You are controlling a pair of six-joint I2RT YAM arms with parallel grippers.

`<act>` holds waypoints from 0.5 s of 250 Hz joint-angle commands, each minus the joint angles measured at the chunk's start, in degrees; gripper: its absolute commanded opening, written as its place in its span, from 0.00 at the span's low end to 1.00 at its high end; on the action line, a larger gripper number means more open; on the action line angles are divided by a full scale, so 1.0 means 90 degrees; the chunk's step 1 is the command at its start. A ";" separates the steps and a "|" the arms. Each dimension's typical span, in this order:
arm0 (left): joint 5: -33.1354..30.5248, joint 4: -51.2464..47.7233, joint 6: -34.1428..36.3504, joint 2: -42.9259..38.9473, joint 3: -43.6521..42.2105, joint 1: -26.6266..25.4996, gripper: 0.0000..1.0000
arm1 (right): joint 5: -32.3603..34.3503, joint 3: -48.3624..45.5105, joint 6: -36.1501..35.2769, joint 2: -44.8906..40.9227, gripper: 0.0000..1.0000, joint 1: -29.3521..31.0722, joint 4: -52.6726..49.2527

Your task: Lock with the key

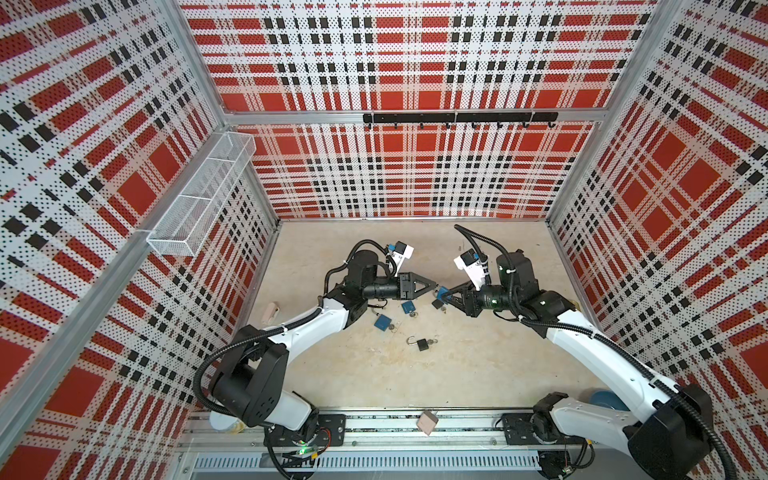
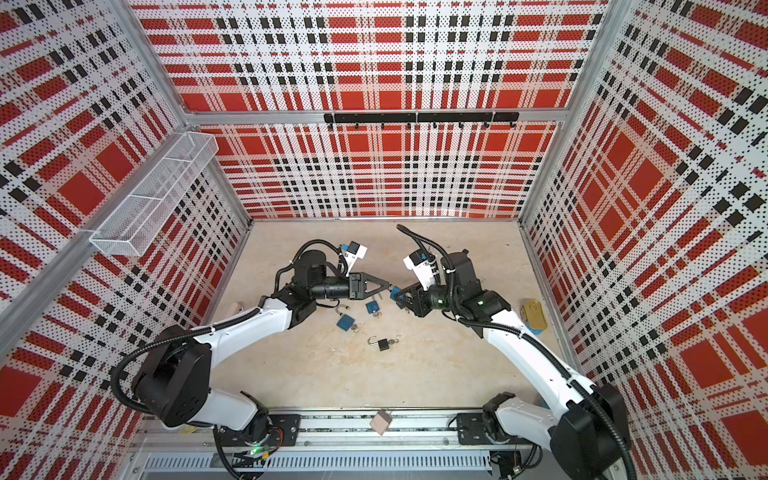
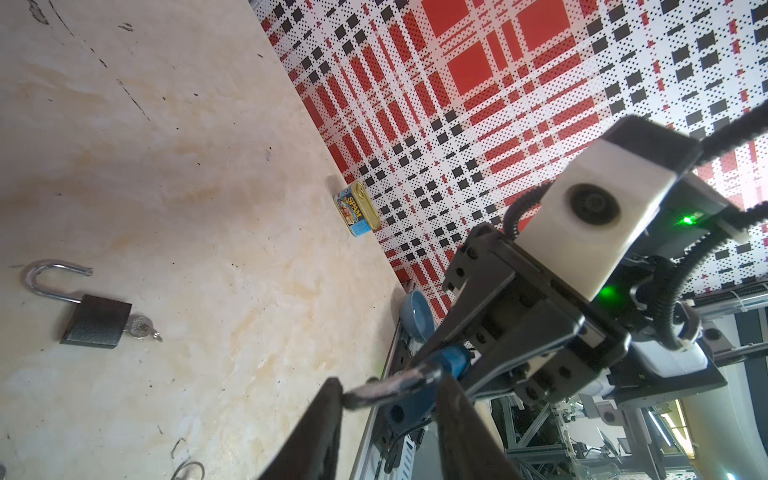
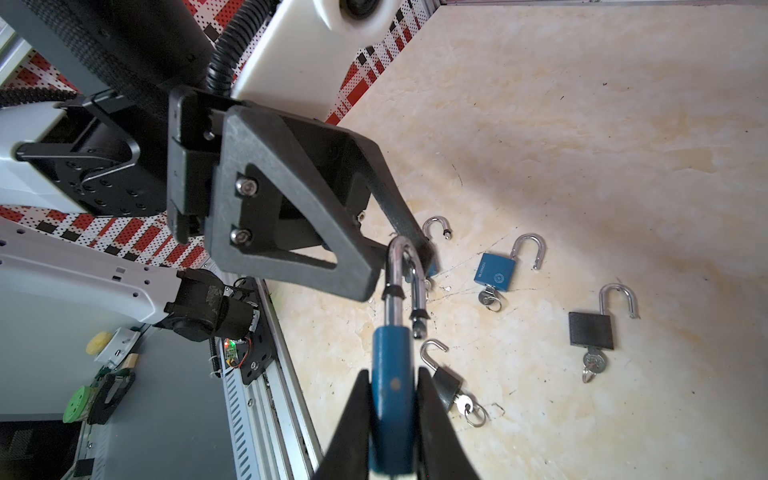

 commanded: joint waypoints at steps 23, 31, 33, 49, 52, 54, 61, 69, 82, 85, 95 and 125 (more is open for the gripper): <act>0.0100 0.0630 -0.0246 -0.0116 -0.0067 0.0050 0.41 | -0.0237 0.0213 -0.0059 0.0028 0.00 0.0018 0.0340; 0.0105 0.0693 -0.0271 -0.0100 -0.0058 0.0047 0.41 | -0.0263 0.0216 -0.0046 0.0038 0.00 0.0013 0.0350; 0.0104 0.0704 -0.0283 -0.0095 -0.0057 0.0052 0.41 | -0.0267 0.0213 -0.0049 0.0036 0.00 0.0014 0.0350; 0.0067 0.0799 -0.0335 -0.0044 -0.0041 0.0047 0.42 | -0.0291 0.0199 -0.0030 0.0038 0.00 0.0013 0.0367; 0.0065 0.0809 -0.0349 -0.0033 -0.0038 0.0049 0.43 | -0.0292 0.0199 -0.0028 0.0038 0.00 0.0017 0.0374; 0.0065 0.0824 -0.0354 -0.0030 -0.0037 0.0052 0.43 | -0.0291 0.0204 -0.0026 0.0038 0.00 0.0017 0.0378; 0.0055 0.0864 -0.0377 0.0005 -0.0028 0.0042 0.43 | -0.0309 0.0206 -0.0010 0.0038 0.00 0.0017 0.0397; 0.0047 0.0912 -0.0417 0.0033 -0.0013 0.0046 0.46 | -0.0332 0.0206 -0.0001 0.0038 0.00 0.0013 0.0399; 0.0036 0.0979 -0.0486 0.0084 0.0009 0.0052 0.50 | -0.0340 0.0206 0.0006 0.0036 0.00 0.0017 0.0399; 0.0030 0.0998 -0.0499 0.0093 0.0011 0.0048 0.51 | -0.0341 0.0206 0.0013 0.0038 0.00 0.0018 0.0399; 0.0008 0.1071 -0.0548 0.0122 0.0021 0.0047 0.51 | -0.0341 0.0197 0.0013 0.0037 0.00 0.0018 0.0399; -0.0008 0.1219 -0.0648 0.0191 0.0073 0.0048 0.52 | -0.0350 0.0169 0.0015 0.0047 0.00 0.0010 0.0409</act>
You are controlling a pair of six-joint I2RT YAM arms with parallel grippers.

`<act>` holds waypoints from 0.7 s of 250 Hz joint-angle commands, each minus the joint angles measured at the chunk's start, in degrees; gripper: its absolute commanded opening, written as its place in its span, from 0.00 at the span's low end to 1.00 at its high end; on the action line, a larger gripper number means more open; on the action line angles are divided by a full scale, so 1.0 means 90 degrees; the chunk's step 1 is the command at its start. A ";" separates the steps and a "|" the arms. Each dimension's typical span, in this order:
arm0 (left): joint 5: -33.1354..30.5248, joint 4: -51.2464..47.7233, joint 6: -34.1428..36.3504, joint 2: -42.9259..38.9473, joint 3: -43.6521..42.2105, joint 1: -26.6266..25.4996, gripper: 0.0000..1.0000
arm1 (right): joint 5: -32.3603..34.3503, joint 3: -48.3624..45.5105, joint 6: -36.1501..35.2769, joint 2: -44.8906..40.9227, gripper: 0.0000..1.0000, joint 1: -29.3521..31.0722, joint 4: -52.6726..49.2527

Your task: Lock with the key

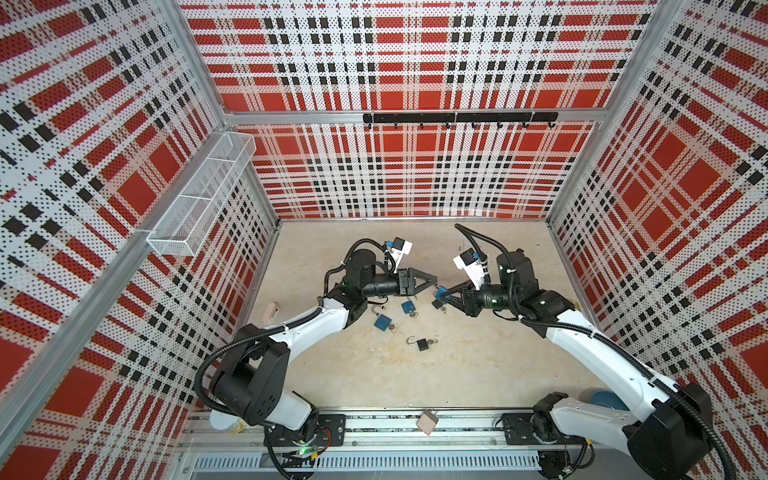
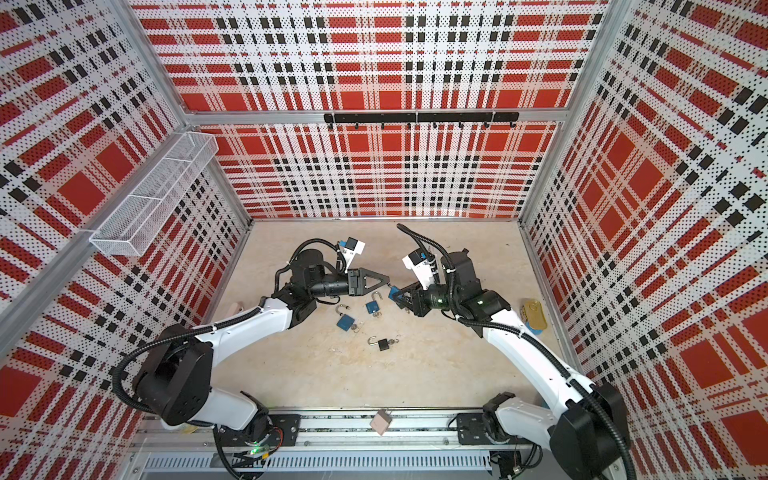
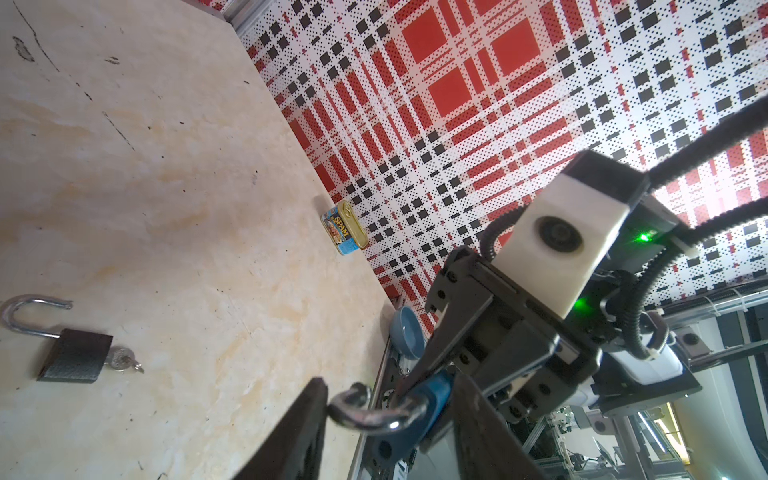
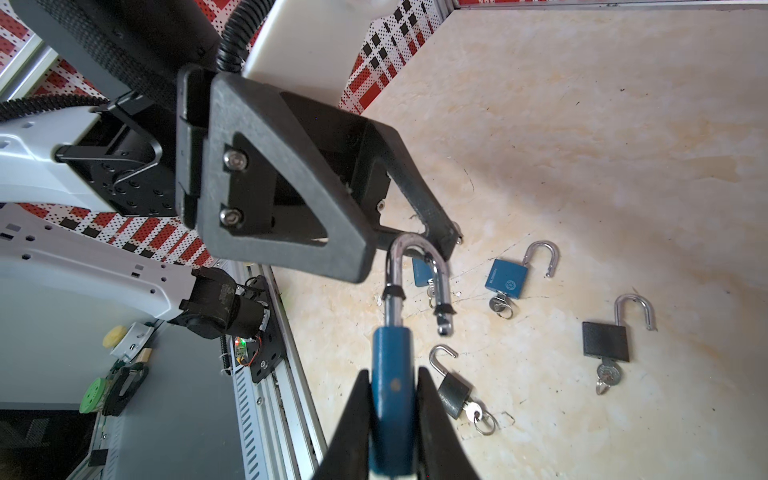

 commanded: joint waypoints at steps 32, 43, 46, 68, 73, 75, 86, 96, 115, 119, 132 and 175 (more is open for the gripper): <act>0.0019 0.0535 -0.0257 0.0174 0.0138 0.0022 0.52 | -0.0127 0.0164 -0.0019 0.0034 0.00 0.0017 0.0285; -0.0011 0.0538 -0.0250 0.0186 0.0138 0.0030 0.52 | -0.0124 0.0170 -0.0015 0.0033 0.00 0.0017 0.0285; -0.0018 0.0542 -0.0256 0.0186 0.0138 0.0027 0.52 | -0.0129 0.0163 -0.0016 0.0033 0.00 0.0016 0.0290; -0.0021 0.0586 -0.0271 0.0194 0.0138 0.0033 0.52 | -0.0143 0.0174 -0.0010 0.0053 0.00 0.0015 0.0285; -0.0012 0.0592 -0.0282 0.0205 0.0147 0.0021 0.52 | -0.0144 0.0176 -0.0010 0.0058 0.00 0.0017 0.0285; -0.0005 0.0601 -0.0286 0.0205 0.0153 0.0021 0.52 | -0.0143 0.0169 -0.0009 0.0059 0.00 0.0013 0.0285; 0.0037 0.0635 -0.0310 0.0222 0.0182 0.0003 0.52 | -0.0135 0.0177 -0.0011 0.0060 0.00 0.0016 0.0284; 0.0082 0.0652 -0.0344 0.0230 0.0178 -0.0021 0.51 | -0.0119 0.0161 -0.0010 0.0063 0.00 0.0014 0.0285; 0.0172 0.0678 -0.0365 0.0231 0.0163 -0.0036 0.49 | -0.0083 0.0170 -0.0020 0.0053 0.00 0.0016 0.0268; 0.0185 0.0678 -0.0363 0.0230 0.0149 -0.0048 0.49 | -0.0074 0.0172 -0.0024 0.0053 0.00 0.0012 0.0257; 0.0223 0.0684 -0.0362 0.0212 0.0102 -0.0045 0.47 | -0.0039 0.0193 -0.0025 0.0073 0.00 0.0018 0.0243; 0.0269 0.0690 -0.0382 0.0128 -0.0051 -0.0052 0.44 | -0.0036 0.0244 -0.0044 0.0141 0.00 0.0017 0.0191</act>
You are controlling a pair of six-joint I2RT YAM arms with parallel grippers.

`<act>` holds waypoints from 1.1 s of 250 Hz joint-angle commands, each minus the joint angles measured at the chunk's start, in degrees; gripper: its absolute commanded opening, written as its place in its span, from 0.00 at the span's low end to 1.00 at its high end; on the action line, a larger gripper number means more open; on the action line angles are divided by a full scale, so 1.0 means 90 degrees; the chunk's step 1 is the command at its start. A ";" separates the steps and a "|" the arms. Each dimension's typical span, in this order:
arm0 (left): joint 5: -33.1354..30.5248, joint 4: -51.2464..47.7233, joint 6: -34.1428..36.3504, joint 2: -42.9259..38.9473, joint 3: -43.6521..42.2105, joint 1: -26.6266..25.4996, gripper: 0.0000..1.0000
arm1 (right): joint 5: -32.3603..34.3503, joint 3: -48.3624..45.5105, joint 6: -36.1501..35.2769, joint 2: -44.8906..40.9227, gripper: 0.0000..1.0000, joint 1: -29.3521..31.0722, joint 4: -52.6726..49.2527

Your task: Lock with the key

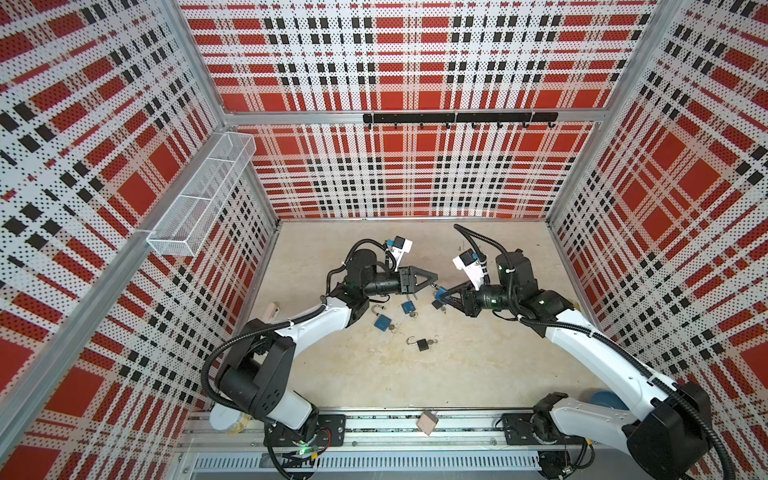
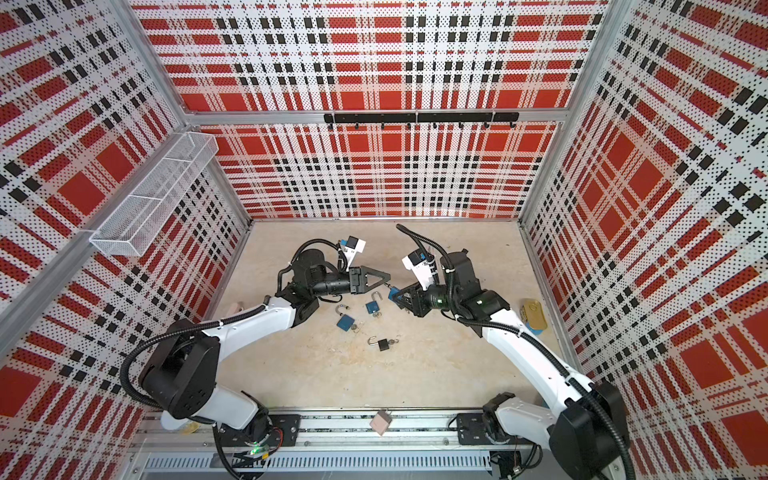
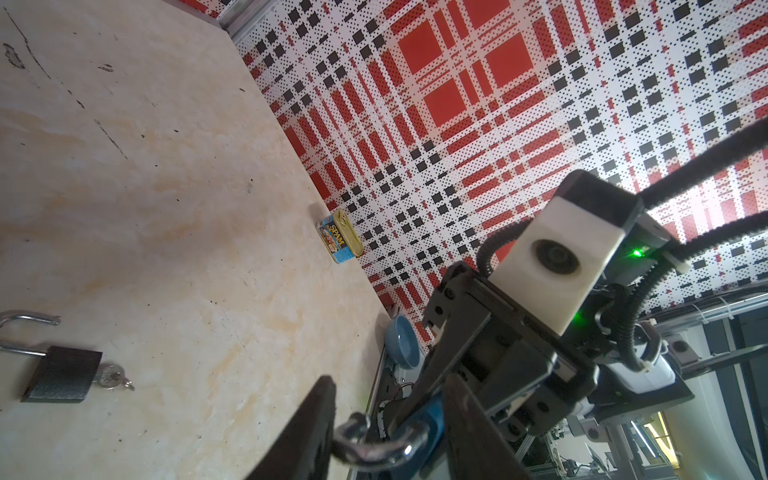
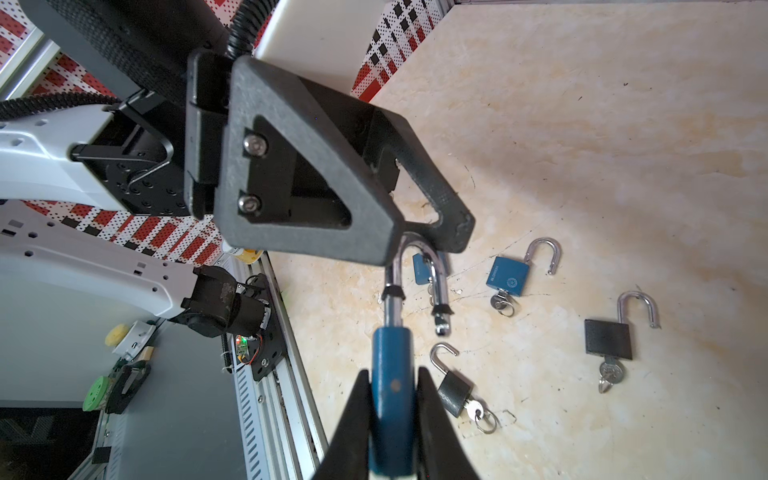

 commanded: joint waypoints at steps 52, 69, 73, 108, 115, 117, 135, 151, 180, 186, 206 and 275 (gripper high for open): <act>0.0328 0.0292 -0.0142 -0.0153 -0.0186 -0.0037 0.41 | 0.0045 0.0300 -0.0058 0.0119 0.00 0.0012 0.0131; 0.0365 0.0285 -0.0147 -0.0172 -0.0208 -0.0031 0.41 | 0.0057 0.0299 -0.0060 0.0119 0.00 0.0016 0.0129; 0.0367 0.0284 -0.0151 -0.0169 -0.0213 -0.0031 0.41 | 0.0071 0.0302 -0.0054 0.0119 0.00 0.0013 0.0124; 0.0396 0.0285 -0.0152 -0.0220 -0.0264 -0.0011 0.40 | 0.0144 0.0329 -0.0071 0.0147 0.00 0.0017 0.0062; 0.0406 0.0295 -0.0152 -0.0242 -0.0267 -0.0007 0.40 | 0.0143 0.0341 -0.0078 0.0157 0.00 0.0013 0.0054; 0.0406 0.0293 -0.0152 -0.0247 -0.0265 -0.0009 0.40 | 0.0148 0.0340 -0.0075 0.0163 0.00 0.0011 0.0044; 0.0416 0.0286 -0.0159 -0.0280 -0.0286 0.0005 0.40 | 0.0169 0.0359 -0.0083 0.0185 0.00 0.0014 0.0023; 0.0436 0.0288 -0.0171 -0.0303 -0.0311 0.0022 0.40 | 0.0169 0.0374 -0.0100 0.0207 0.00 0.0011 -0.0006; 0.0426 0.0291 -0.0171 -0.0357 -0.0361 0.0061 0.39 | 0.0169 0.0382 -0.0093 0.0226 0.00 0.0016 -0.0008; 0.0428 0.0288 -0.0171 -0.0368 -0.0371 0.0066 0.38 | 0.0155 0.0387 -0.0093 0.0226 0.00 0.0017 -0.0003; 0.0415 0.0295 -0.0179 -0.0382 -0.0392 0.0088 0.38 | 0.0151 0.0395 -0.0093 0.0226 0.00 0.0015 -0.0008; 0.0436 0.0299 -0.0147 -0.0305 -0.0455 0.0106 0.33 | 0.0022 0.0399 -0.0059 0.0189 0.00 0.0015 -0.0007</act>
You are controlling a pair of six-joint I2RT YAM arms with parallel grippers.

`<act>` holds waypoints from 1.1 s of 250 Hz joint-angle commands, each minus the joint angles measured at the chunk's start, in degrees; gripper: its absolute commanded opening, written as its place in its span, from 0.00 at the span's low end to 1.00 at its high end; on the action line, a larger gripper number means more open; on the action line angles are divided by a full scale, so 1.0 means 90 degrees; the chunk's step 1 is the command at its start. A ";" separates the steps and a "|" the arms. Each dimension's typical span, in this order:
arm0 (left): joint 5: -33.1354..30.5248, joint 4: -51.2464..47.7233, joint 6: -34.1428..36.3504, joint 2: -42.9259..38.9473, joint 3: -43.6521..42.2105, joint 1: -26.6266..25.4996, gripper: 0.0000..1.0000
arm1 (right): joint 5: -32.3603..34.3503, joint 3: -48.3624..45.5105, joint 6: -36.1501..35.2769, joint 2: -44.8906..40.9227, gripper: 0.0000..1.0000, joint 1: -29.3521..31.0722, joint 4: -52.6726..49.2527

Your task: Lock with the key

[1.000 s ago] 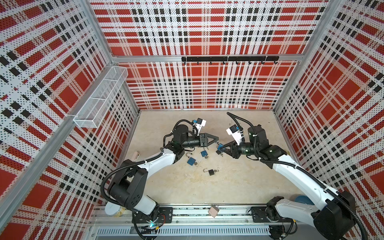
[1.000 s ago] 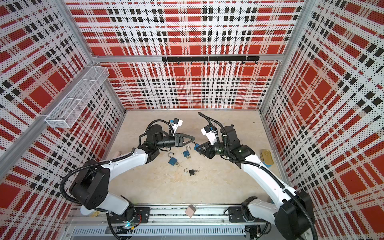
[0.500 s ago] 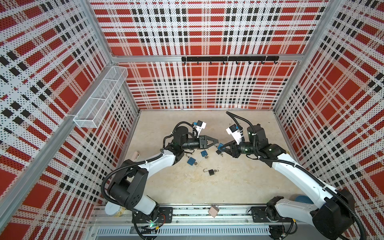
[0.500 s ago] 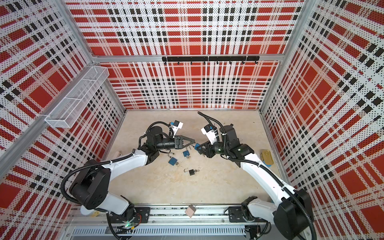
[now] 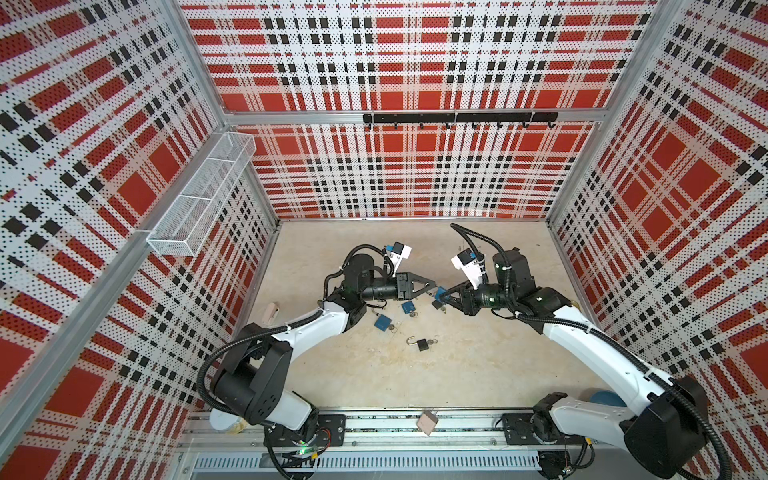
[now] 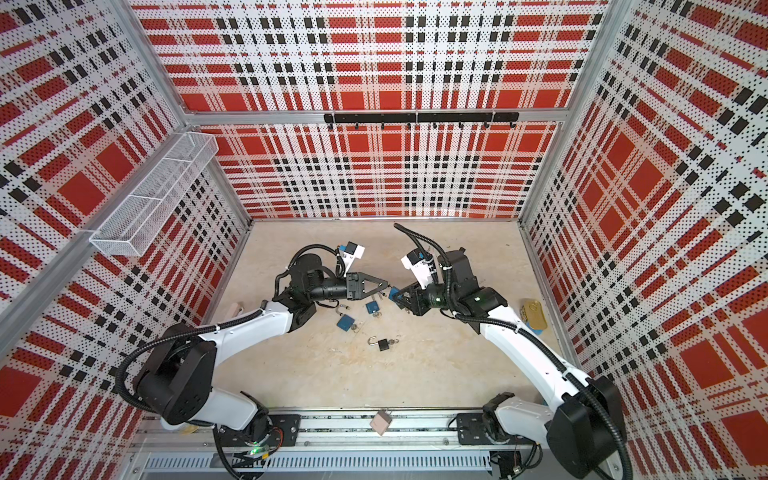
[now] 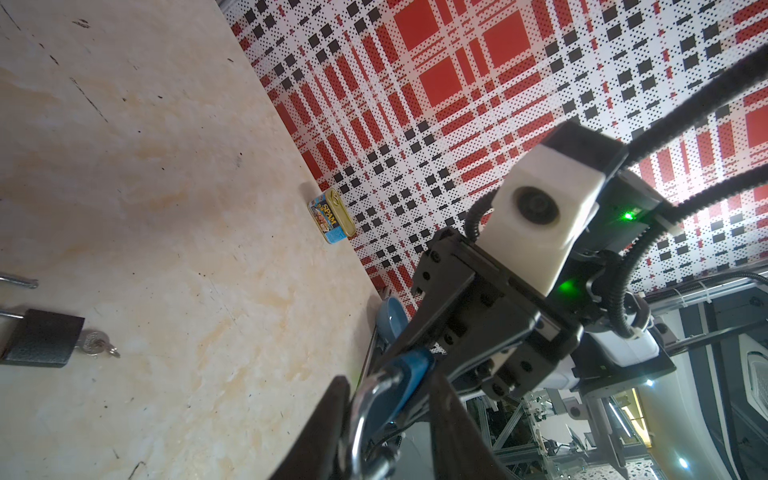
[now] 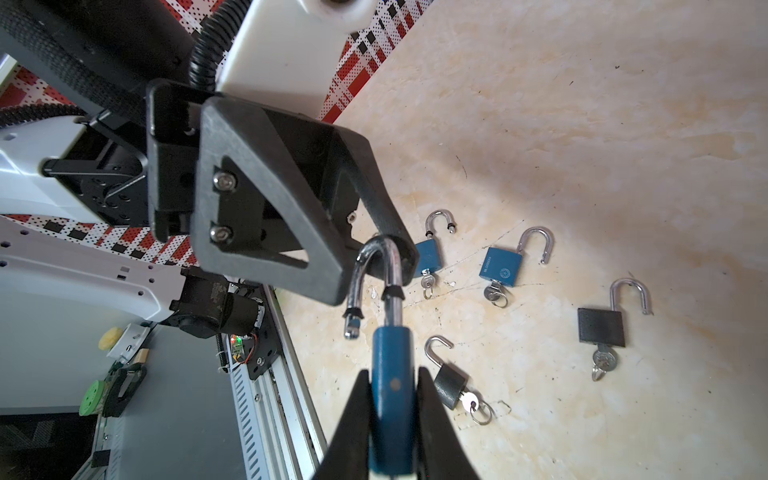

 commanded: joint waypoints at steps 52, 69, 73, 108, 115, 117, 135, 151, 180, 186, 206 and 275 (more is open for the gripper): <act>0.0149 0.0220 -0.0013 -0.0076 -0.0079 0.0049 0.29 | -0.0208 0.0229 -0.0037 0.0003 0.00 0.0016 0.0240; 0.0139 0.0227 -0.0013 -0.0082 -0.0089 0.0071 0.29 | -0.0238 0.0234 -0.0026 0.0013 0.00 0.0016 0.0249; 0.0142 0.0232 -0.0011 -0.0085 -0.0090 0.0076 0.29 | -0.0256 0.0231 -0.0017 0.0013 0.00 0.0017 0.0263; 0.0071 0.0276 -0.0022 -0.0085 -0.0098 0.0104 0.27 | -0.0332 0.0203 0.0024 0.0039 0.00 0.0015 0.0308; 0.0070 0.0279 -0.0032 -0.0084 -0.0099 0.0097 0.27 | -0.0331 0.0202 0.0024 0.0042 0.00 0.0008 0.0311; 0.0071 0.0282 -0.0033 -0.0085 -0.0100 0.0098 0.27 | -0.0333 0.0200 0.0024 0.0049 0.00 0.0008 0.0309; 0.0061 0.0315 -0.0050 -0.0056 -0.0099 0.0101 0.25 | -0.0351 0.0197 0.0024 0.0052 0.00 0.0017 0.0319; 0.0056 0.0340 -0.0062 -0.0055 -0.0091 0.0098 0.23 | -0.0360 0.0188 0.0043 0.0042 0.00 0.0015 0.0327; 0.0032 0.0368 -0.0072 -0.0038 -0.0104 0.0100 0.23 | -0.0423 0.0187 0.0052 0.0032 0.00 0.0017 0.0327; 0.0023 0.0365 -0.0071 -0.0022 -0.0101 0.0108 0.23 | -0.0438 0.0186 0.0051 0.0031 0.00 0.0015 0.0321; 0.0032 0.0384 -0.0078 -0.0002 -0.0098 0.0110 0.20 | -0.0477 0.0180 0.0046 0.0018 0.00 0.0016 0.0299; 0.0060 0.0449 -0.0091 0.0101 -0.0105 0.0111 0.01 | -0.0899 0.0179 0.0153 -0.0056 0.00 0.0018 0.0346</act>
